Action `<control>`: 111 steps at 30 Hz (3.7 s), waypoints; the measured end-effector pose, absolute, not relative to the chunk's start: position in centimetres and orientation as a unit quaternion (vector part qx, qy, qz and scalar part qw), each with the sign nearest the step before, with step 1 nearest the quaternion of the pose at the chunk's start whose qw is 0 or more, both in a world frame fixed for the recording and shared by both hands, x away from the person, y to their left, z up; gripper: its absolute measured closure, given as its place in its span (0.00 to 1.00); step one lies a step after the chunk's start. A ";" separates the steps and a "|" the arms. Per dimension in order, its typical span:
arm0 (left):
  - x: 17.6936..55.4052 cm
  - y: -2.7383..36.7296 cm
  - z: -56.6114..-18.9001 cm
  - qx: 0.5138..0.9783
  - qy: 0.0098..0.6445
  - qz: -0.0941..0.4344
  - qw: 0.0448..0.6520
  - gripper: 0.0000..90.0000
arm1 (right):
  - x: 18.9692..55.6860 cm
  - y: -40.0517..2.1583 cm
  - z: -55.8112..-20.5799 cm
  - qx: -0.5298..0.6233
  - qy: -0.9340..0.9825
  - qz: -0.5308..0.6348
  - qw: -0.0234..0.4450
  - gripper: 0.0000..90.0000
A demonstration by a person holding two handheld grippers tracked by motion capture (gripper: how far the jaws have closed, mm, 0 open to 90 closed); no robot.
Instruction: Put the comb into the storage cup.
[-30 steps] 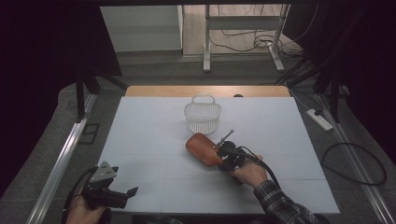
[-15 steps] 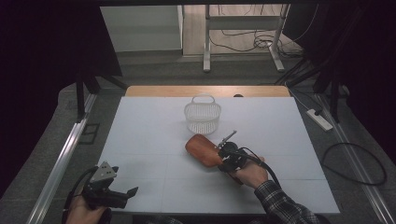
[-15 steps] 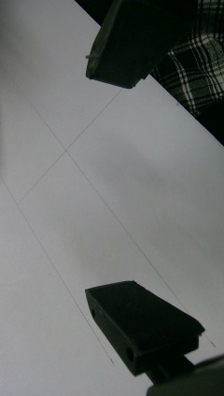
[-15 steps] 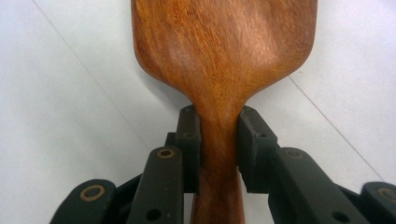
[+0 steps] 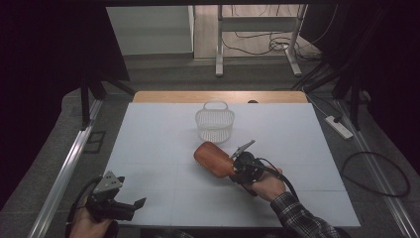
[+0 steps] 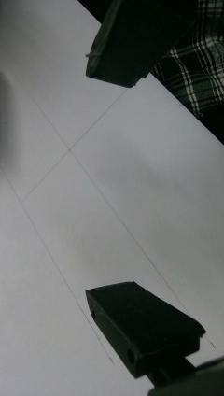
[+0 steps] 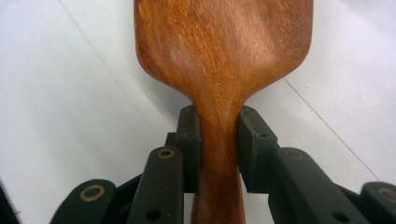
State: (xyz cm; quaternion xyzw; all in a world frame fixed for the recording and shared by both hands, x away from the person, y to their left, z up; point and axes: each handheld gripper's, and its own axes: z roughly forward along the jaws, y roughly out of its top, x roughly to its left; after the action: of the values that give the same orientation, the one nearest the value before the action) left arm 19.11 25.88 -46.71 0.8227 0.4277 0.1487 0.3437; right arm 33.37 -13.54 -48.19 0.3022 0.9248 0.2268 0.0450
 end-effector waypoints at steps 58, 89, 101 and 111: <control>27.3 19.3 -42.2 0.790 0.381 0.059 0.477 0.00 | 30.0 -17.2 -42.4 0.283 0.858 0.418 0.096 0.80; 32.3 13.9 -40.8 0.779 0.356 -0.012 0.516 0.00 | 29.5 -16.9 -41.9 0.276 0.844 0.448 0.107 0.80; 33.1 12.4 -40.9 0.770 0.353 -0.041 0.531 0.00 | 29.1 -16.3 -42.0 0.268 0.844 0.452 0.105 0.80; 33.7 11.7 -41.1 0.764 0.360 -0.065 0.531 0.00 | 28.8 -15.8 -42.1 0.261 0.845 0.456 0.101 0.80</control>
State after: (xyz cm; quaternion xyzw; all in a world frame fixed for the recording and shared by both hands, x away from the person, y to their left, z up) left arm 33.65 11.69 -41.12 0.7643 0.3604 -0.0647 0.5309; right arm 28.80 -15.83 -42.05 0.2608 0.8451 0.4556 0.1011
